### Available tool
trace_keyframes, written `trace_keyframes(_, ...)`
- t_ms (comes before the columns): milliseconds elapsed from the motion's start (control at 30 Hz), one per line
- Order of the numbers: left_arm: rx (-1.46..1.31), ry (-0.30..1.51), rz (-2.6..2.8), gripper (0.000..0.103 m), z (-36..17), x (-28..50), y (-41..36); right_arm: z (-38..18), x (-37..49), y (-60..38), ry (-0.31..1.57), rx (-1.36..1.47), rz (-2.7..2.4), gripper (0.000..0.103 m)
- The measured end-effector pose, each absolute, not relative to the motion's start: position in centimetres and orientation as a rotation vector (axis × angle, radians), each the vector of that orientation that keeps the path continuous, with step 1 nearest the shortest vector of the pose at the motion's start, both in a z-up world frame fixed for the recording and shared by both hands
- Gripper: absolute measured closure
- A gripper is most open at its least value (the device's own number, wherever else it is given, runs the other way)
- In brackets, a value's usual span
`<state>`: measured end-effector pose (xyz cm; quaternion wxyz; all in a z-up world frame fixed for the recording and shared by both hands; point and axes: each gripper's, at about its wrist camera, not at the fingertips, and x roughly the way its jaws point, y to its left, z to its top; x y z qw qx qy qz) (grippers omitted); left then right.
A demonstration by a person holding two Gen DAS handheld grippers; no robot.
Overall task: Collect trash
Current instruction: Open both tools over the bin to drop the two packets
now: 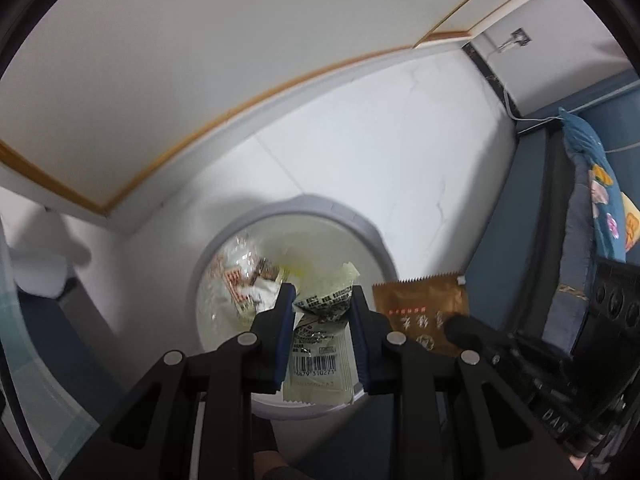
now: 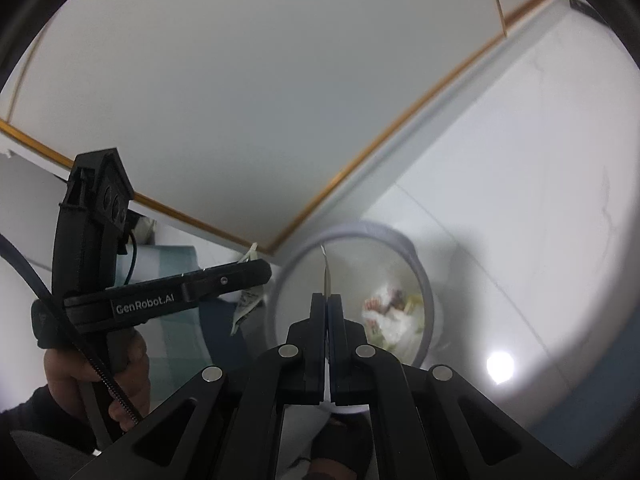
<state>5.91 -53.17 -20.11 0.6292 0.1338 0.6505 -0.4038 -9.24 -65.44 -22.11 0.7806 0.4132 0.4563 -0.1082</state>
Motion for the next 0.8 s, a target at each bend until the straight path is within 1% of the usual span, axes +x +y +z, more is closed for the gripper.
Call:
trace_keyframes(500,0.349,1.624,-0.852,0.08,-24.6,5.4,-53.5,-28.4,-9.5,-63.7,1.098,0.948,-0.207,0.101)
trace_keyframes(533,0.354,1.622,-0.852,0.08,-24.8,5.2,-53.4,-28.3,-9.7,-63.7,1.105,0.944,-0.206,0.1)
trace_keyframes(800,0.364,1.628,-0.849,0.08,-25.0,5.1,-53.4,-29.5,-9.8,-63.3,1.145,0.933,-0.213,0.099)
